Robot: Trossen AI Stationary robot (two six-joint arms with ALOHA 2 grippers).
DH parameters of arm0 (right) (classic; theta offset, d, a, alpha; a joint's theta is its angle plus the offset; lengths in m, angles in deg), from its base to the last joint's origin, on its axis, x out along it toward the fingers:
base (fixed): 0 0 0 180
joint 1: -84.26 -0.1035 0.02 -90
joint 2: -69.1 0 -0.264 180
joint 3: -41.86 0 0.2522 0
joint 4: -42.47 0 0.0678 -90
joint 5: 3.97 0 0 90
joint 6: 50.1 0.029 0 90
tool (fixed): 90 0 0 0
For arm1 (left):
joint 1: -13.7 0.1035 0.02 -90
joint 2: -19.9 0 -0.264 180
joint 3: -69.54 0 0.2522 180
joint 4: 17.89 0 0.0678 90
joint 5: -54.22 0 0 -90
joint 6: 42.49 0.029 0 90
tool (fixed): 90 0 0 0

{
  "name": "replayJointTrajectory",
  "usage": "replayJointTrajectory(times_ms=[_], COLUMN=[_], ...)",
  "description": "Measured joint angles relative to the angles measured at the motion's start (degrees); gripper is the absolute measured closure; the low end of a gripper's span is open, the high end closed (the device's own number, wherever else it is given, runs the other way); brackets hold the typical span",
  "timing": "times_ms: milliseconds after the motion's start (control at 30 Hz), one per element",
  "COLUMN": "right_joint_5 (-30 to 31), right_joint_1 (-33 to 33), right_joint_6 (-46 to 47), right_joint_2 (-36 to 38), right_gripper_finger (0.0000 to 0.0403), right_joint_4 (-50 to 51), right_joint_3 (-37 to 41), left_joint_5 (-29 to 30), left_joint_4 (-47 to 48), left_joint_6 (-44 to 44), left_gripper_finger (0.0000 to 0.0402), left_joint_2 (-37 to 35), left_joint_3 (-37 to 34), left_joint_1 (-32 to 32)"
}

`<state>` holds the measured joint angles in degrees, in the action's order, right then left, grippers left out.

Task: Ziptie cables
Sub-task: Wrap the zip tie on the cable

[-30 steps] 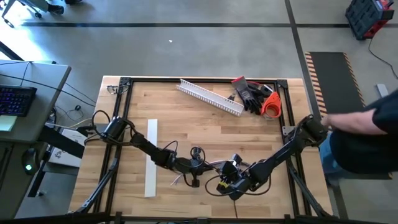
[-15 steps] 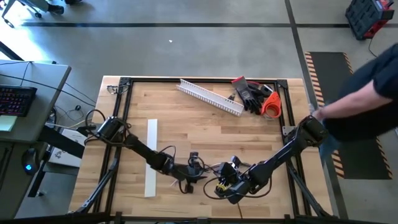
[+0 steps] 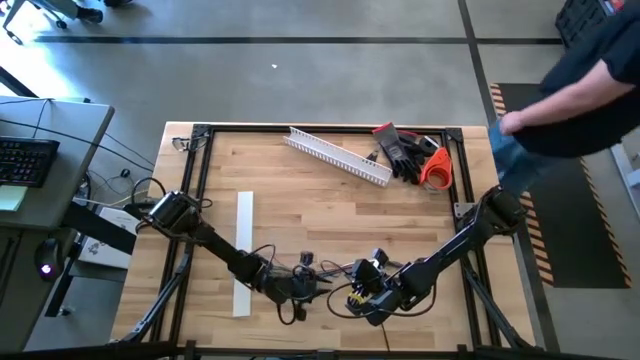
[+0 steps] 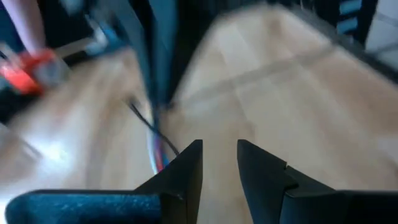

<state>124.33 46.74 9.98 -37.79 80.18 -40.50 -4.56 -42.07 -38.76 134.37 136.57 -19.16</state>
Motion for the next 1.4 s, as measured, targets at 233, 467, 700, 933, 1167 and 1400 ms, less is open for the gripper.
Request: replayJointTrajectory(times_ms=[233,467,700,933,1167,1400], right_joint_5=[-0.84,-1.68,-0.78,1.43,1.54,1.75], right_joint_1=[-0.89,-0.9,-1.94,-3.03,-3.03,-3.03], right_joint_6=[-7.2,-10.19,-12.57,-12.62,-12.58,-12.62], right_joint_2=[-1.51,-3.85,-3.8,-3.8,-3.8,-3.76], right_gripper_finger=[0.0403,0.0403,0.0403,0.0403,0.0403,0.0403], right_joint_4=[-2.22,-4.2,-5.27,-5.38,-5.38,-5.64], right_joint_3=[0.04,0.09,-0.15,-0.33,-0.33,-0.33], left_joint_5=[-8.33,-25.02,-26.62,-26.77,-29.17,-29.2], left_joint_4=[-2.26,-1.39,-0.93,-1.39,-2.65,-3.14], left_joint_6=[11.1,12.67,15.66,14.71,13.68,13.83], left_gripper_finger=[0.0301,0.0245,0.0221,0.0264,0.0314,0.0332], left_joint_2=[-6.08,-3.96,-1.17,-0.78,-0.78,-0.78], left_joint_3=[0.11,0.07,0.07,0.07,0.07,0.07], left_joint_1=[2.07,9.09,11.59,12.29,13.11,13.08])
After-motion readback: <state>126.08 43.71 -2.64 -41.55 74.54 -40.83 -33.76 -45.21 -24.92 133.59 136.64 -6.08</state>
